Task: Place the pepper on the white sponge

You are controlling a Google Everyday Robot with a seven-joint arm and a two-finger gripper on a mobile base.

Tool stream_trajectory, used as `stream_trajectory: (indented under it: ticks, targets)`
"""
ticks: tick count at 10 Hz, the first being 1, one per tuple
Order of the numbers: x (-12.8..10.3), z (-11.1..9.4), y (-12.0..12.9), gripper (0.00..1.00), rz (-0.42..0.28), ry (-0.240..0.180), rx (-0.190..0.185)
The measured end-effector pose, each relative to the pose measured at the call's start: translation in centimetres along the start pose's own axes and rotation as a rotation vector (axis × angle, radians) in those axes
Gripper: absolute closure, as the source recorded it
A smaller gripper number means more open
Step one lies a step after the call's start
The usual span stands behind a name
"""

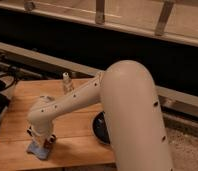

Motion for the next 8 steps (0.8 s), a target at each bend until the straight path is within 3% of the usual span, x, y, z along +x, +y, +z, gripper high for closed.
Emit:
stream_trajectory:
  ticks: [2, 3, 4, 8]
  targets:
    - [0.38, -0.56, 1.0, 1.0, -0.028, 0.002, -0.042]
    - [0.53, -0.49, 0.97, 0.99, -0.032, 0.006, -0.054]
    - [0.53, -0.39, 1.14, 0.94, -0.038, 0.007, -0.061]
    - [-0.26, -0.21, 1.3, 0.52, -0.071, 0.002, -0.082]
